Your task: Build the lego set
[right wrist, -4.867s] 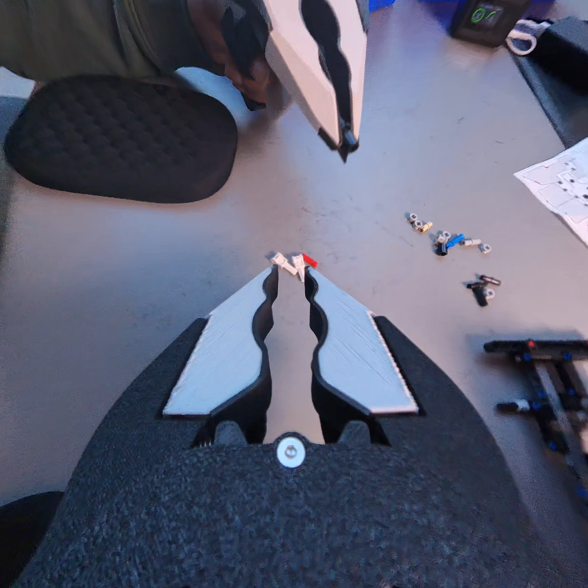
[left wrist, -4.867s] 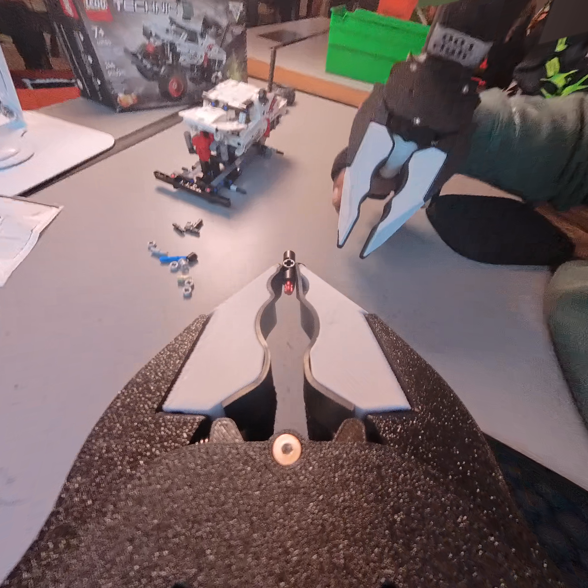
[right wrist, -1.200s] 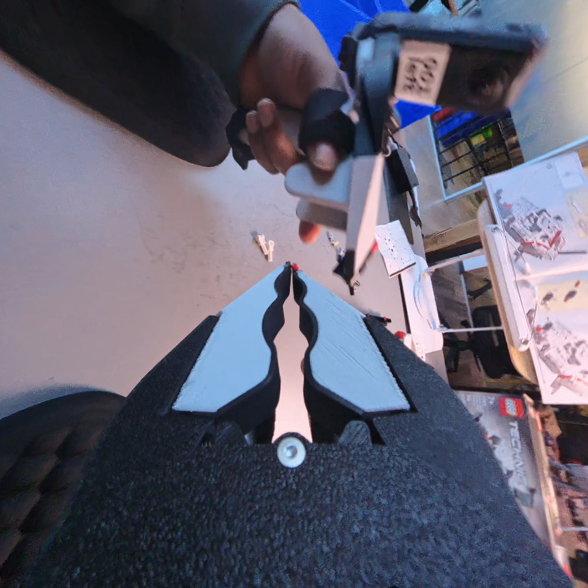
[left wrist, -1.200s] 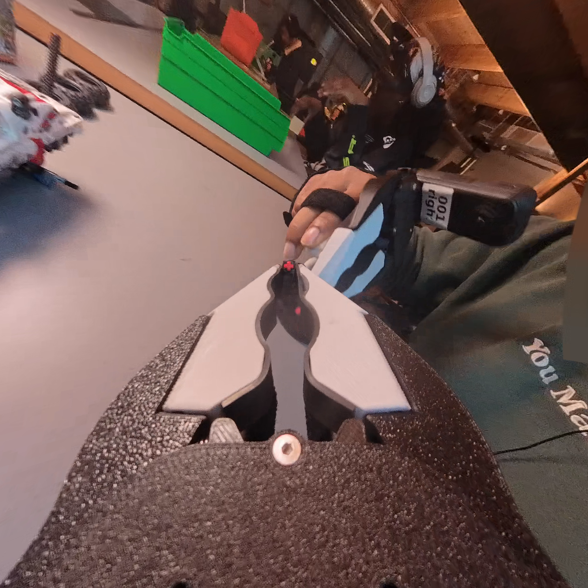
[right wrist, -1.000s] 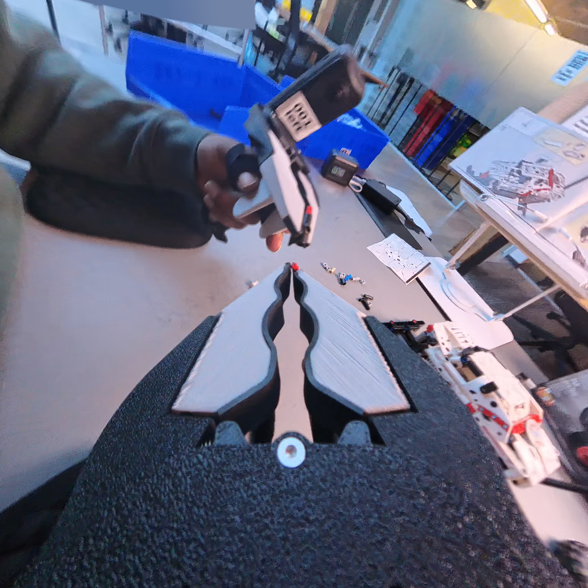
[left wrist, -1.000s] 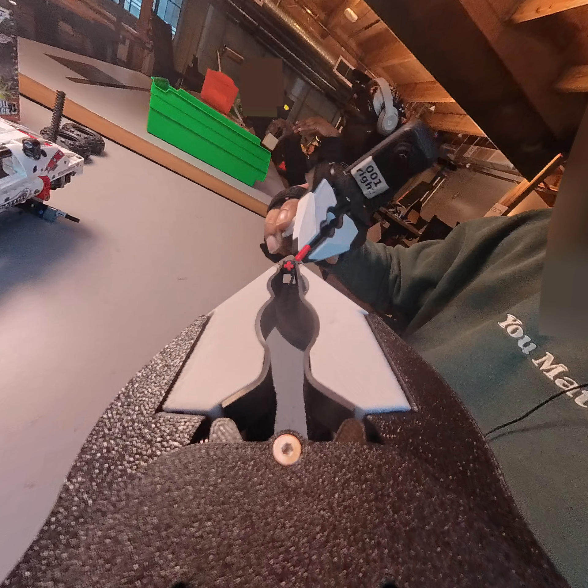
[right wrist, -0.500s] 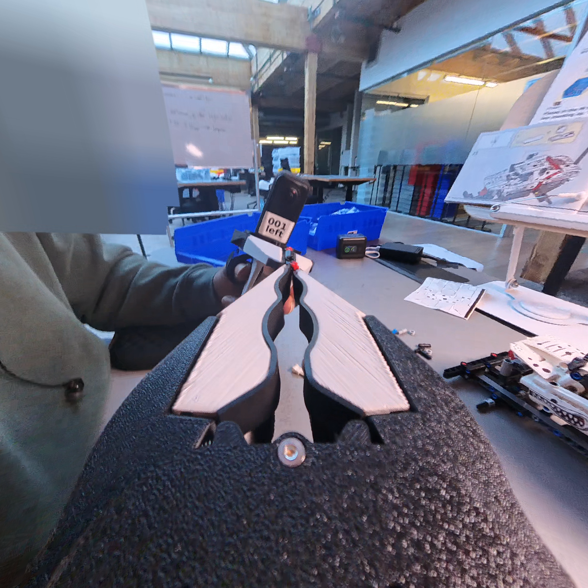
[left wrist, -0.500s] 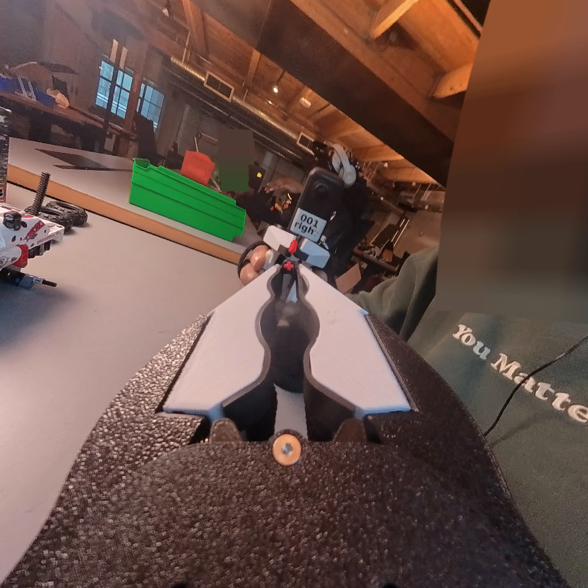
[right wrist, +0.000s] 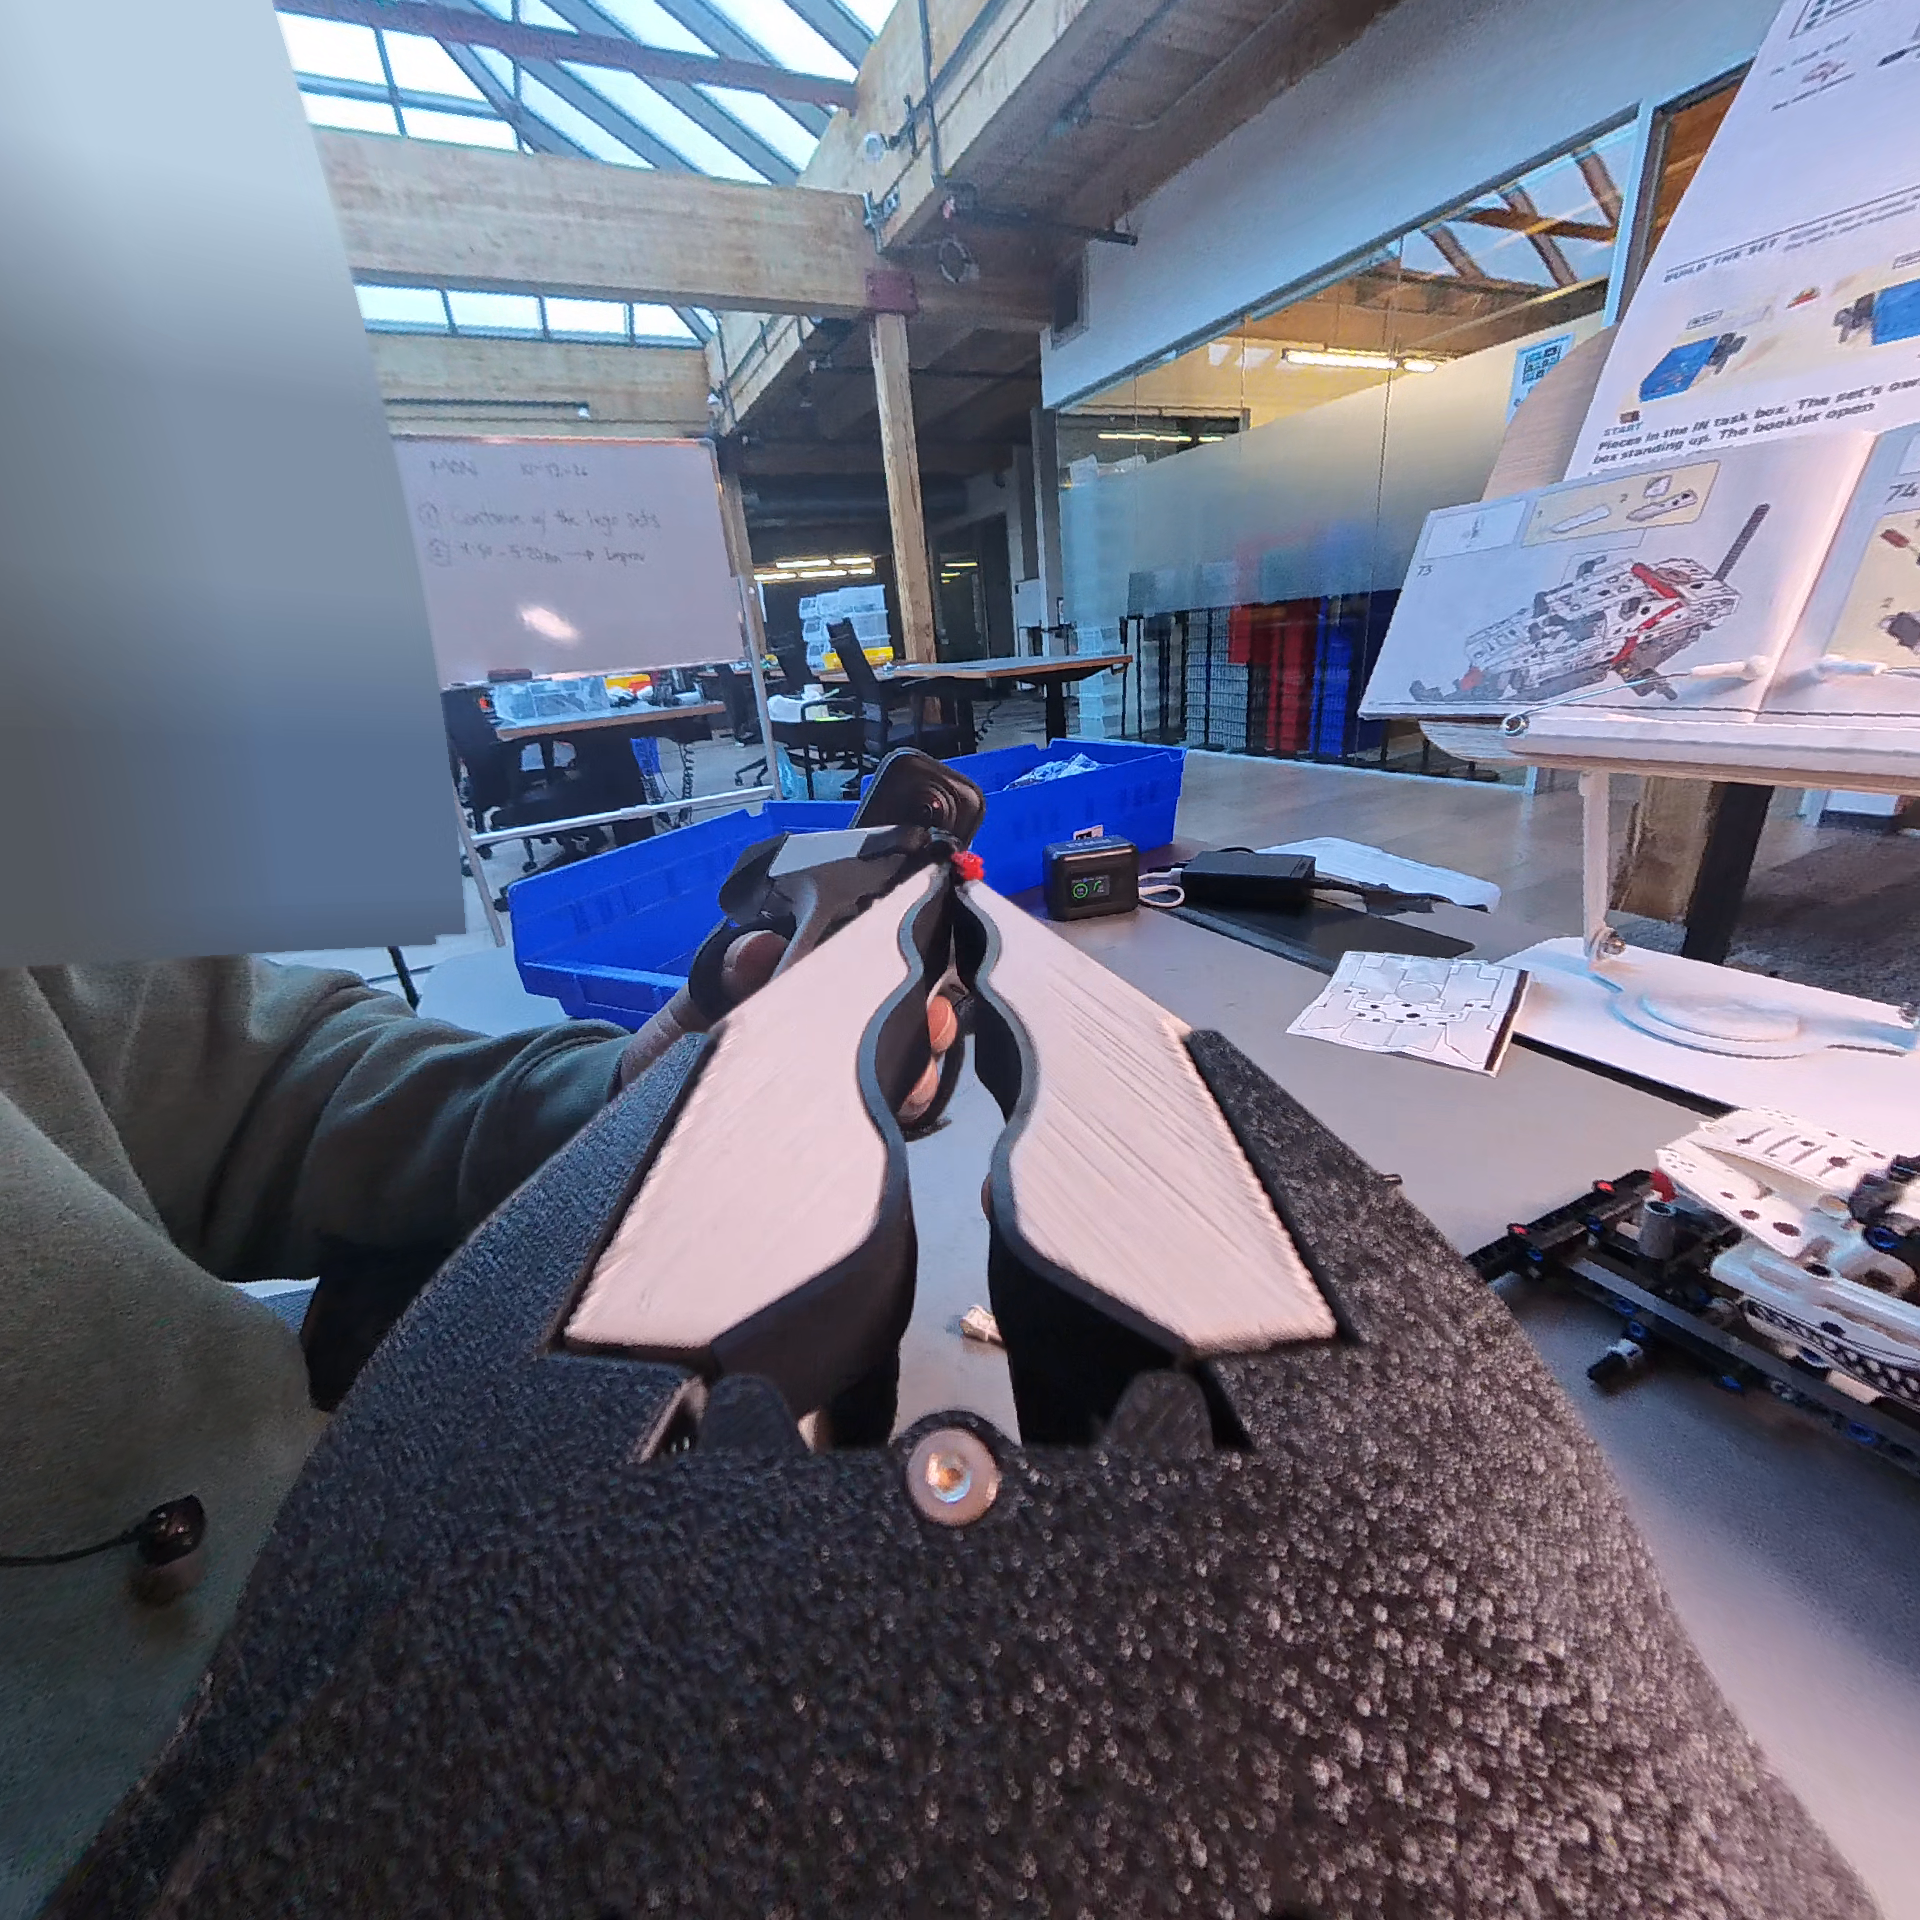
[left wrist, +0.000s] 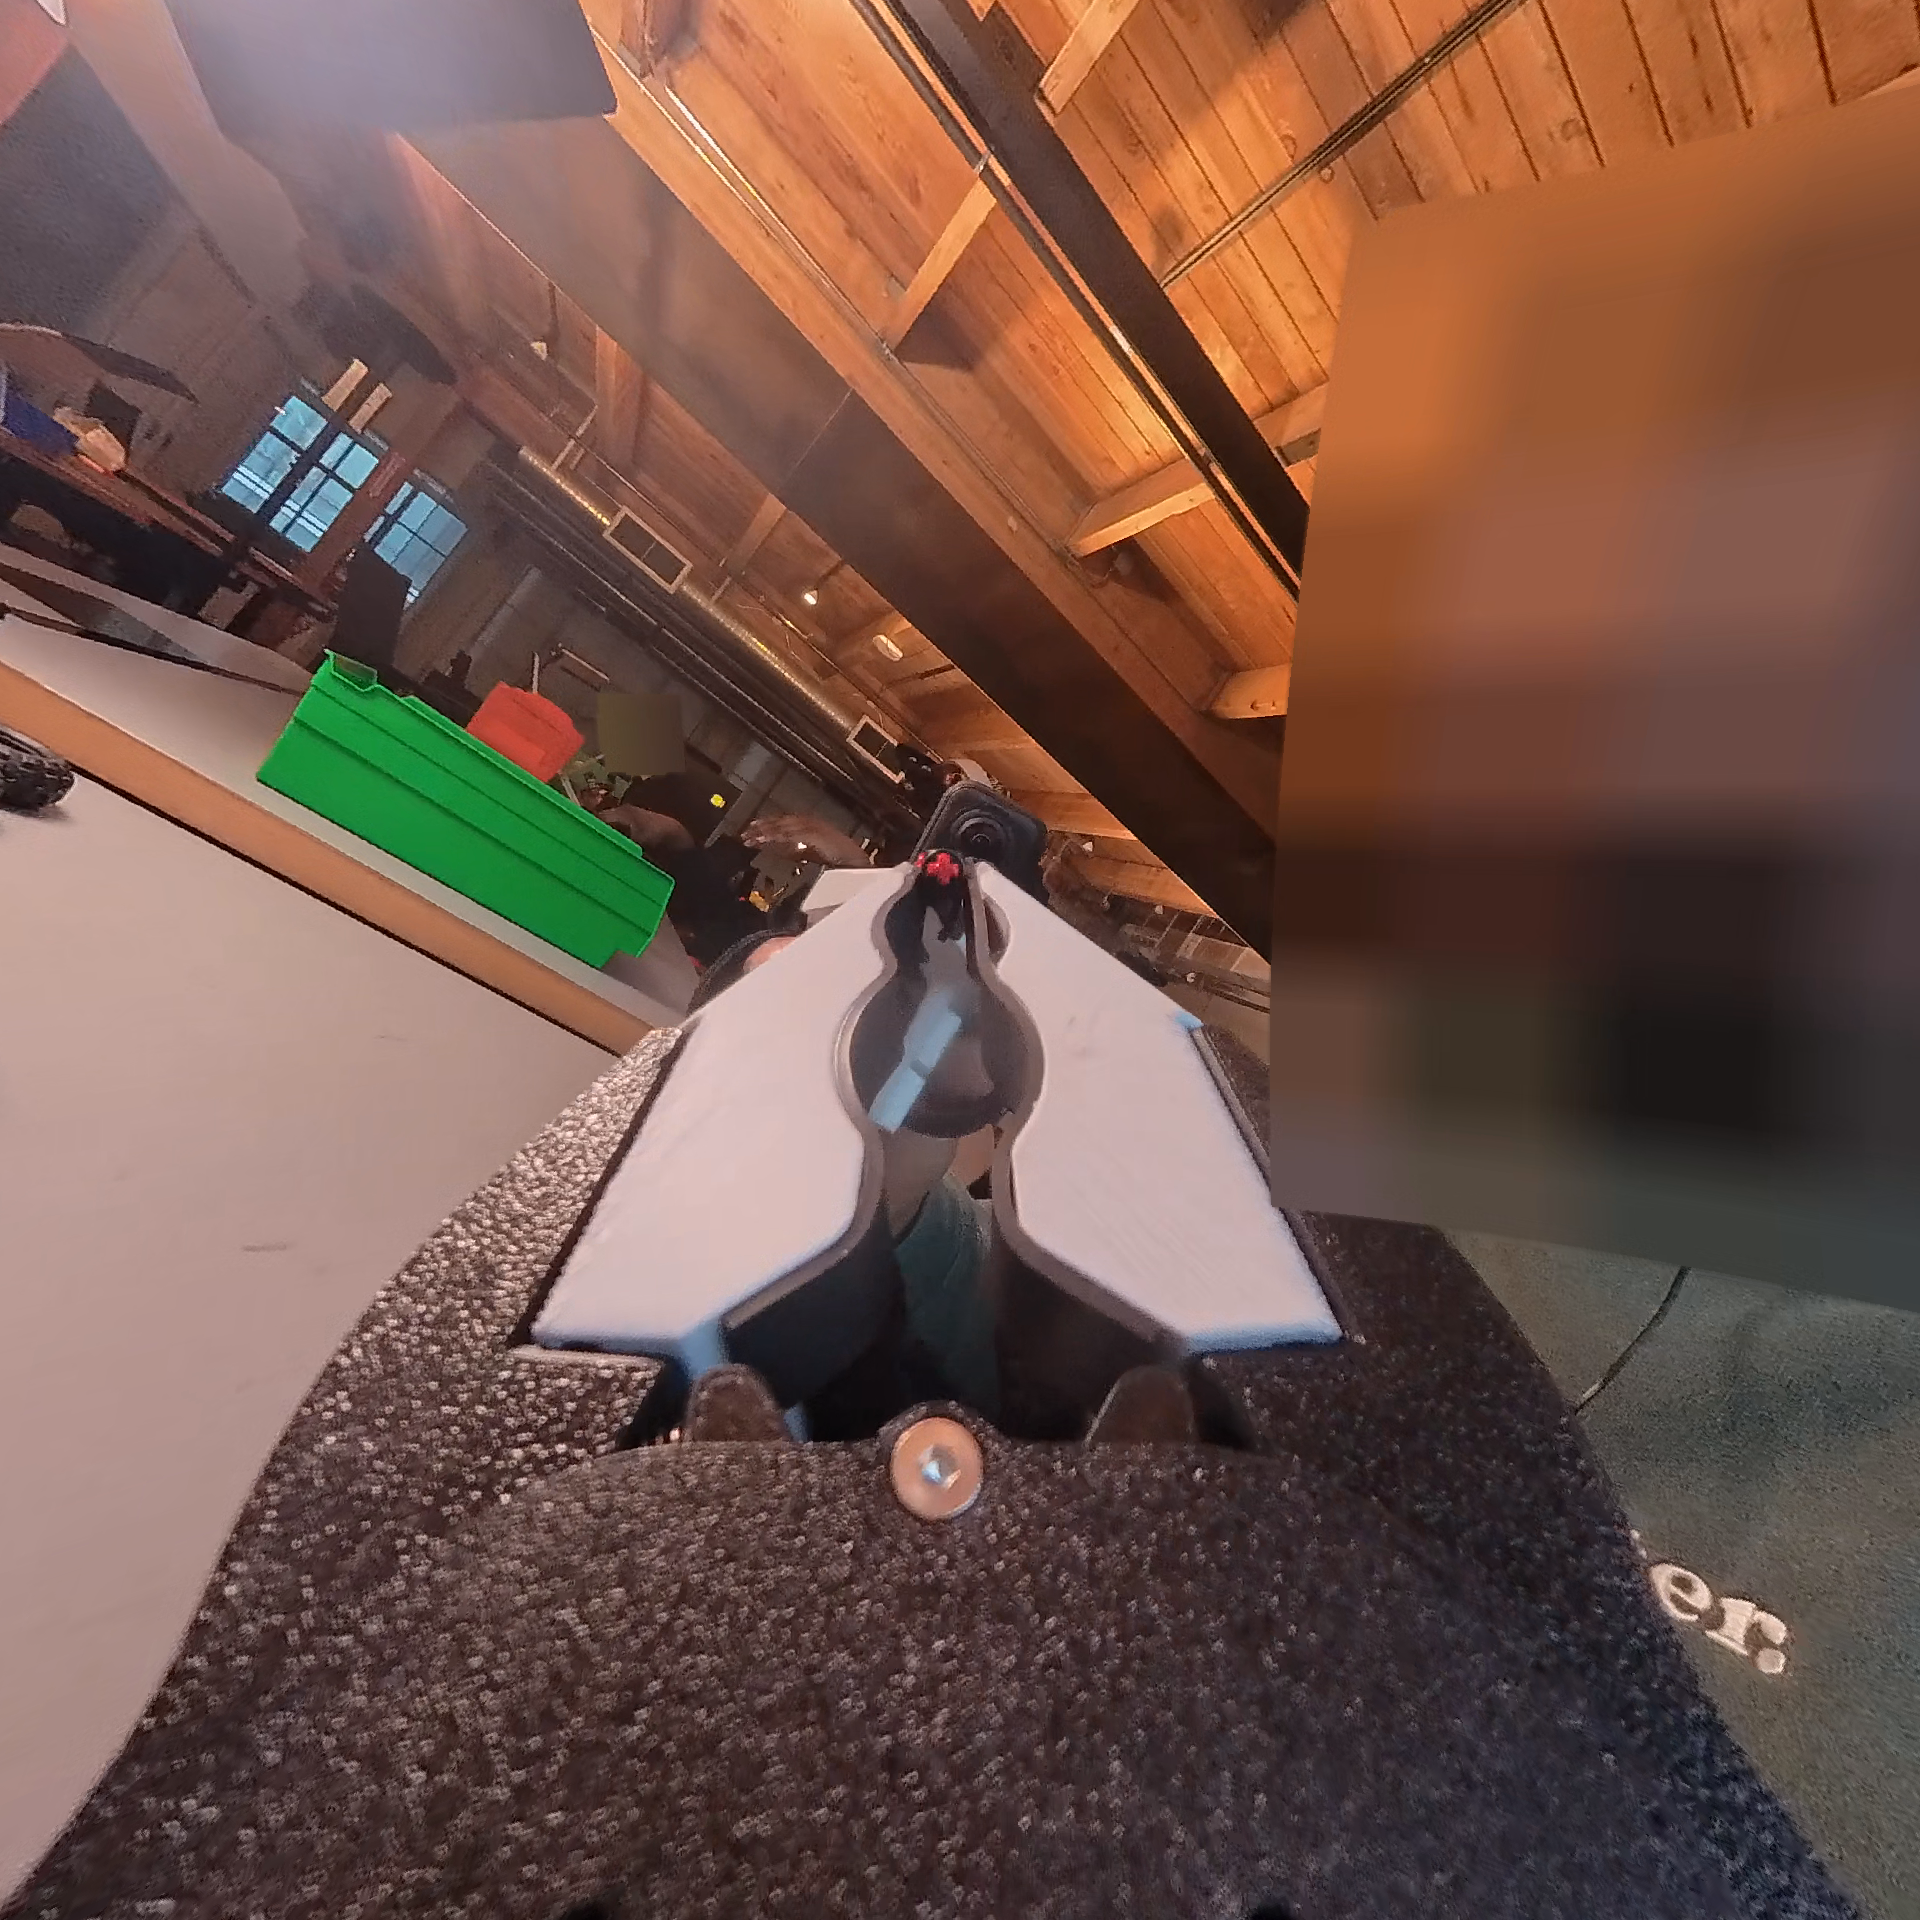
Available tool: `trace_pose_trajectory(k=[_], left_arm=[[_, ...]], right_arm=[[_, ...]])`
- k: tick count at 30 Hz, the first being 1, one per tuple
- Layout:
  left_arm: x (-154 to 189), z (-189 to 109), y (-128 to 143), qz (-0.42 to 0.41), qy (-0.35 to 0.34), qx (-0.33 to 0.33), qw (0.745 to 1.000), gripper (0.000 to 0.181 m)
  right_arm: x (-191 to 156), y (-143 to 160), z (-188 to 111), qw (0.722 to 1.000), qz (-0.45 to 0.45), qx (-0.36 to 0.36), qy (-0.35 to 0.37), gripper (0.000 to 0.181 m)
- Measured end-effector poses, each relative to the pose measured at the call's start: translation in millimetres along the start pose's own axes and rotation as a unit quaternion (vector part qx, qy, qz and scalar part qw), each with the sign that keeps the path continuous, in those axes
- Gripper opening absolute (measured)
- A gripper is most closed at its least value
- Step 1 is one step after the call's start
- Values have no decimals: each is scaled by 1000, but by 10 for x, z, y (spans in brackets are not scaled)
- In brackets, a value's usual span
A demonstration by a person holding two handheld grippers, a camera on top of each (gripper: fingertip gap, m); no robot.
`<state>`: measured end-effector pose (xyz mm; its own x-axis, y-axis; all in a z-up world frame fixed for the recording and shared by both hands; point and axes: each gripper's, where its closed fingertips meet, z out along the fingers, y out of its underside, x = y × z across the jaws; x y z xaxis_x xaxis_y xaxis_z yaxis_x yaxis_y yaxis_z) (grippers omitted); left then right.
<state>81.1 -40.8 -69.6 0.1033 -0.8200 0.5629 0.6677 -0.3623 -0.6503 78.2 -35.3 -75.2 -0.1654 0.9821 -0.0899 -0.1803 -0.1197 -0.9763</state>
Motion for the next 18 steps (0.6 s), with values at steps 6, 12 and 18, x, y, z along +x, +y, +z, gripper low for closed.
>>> trace_pose_trajectory(k=[6,12,18], left_arm=[[-37,-13,19,2,-6,1,1000,5],[-122,-137,-76,39,-45,-6,998,4],[-133,-453,-395,89,-90,27,992,4]], right_arm=[[-8,25,-2,1000,-21,-4,2,0],[91,205,-75,996,-69,-52,15,0],[518,297,-320,993,-49,-91,60,0]])
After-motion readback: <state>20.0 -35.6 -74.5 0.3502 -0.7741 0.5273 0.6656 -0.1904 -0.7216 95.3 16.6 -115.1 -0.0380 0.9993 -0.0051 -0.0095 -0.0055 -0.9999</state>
